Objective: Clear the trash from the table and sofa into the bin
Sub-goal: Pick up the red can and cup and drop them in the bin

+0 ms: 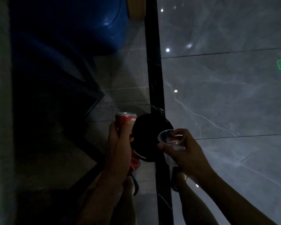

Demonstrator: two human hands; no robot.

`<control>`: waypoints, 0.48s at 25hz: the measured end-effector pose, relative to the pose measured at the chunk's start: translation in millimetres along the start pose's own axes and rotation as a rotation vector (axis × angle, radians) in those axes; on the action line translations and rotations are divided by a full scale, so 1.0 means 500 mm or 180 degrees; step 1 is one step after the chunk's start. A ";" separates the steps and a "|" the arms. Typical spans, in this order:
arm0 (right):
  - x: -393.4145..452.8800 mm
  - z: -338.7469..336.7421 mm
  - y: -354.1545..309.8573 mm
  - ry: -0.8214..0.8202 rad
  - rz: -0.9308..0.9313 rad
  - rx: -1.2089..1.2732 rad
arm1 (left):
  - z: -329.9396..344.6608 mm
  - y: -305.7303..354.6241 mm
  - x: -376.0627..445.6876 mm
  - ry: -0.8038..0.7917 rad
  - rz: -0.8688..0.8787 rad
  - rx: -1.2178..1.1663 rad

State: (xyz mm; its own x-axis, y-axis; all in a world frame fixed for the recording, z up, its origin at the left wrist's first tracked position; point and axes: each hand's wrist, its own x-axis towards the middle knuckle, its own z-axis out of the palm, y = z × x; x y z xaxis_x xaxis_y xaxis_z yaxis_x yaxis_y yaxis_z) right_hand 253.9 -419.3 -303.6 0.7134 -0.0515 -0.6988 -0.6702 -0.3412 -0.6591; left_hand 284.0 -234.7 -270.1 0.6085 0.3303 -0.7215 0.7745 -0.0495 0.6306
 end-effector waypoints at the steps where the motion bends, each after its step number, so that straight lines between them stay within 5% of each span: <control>1: 0.038 0.010 0.027 -0.0020 -0.0012 -0.0067 | 0.009 -0.028 0.030 0.0017 -0.0040 0.0070; 6: 0.201 0.058 0.143 -0.0163 -0.0270 -0.0346 | 0.034 -0.135 0.155 0.0176 -0.0164 0.0404; 12: 0.291 0.122 0.219 -0.0227 -0.0064 -0.0417 | 0.079 -0.191 0.242 -0.0240 -0.0292 0.0760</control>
State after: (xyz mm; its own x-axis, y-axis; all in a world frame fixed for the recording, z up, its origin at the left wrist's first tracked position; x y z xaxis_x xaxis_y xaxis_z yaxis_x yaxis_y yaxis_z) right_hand 271.9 -407.0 -494.1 0.7070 0.0217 -0.7068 -0.6201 -0.4614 -0.6345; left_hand 290.3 -227.1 -429.1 0.5381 0.2729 -0.7975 0.8404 -0.2465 0.4827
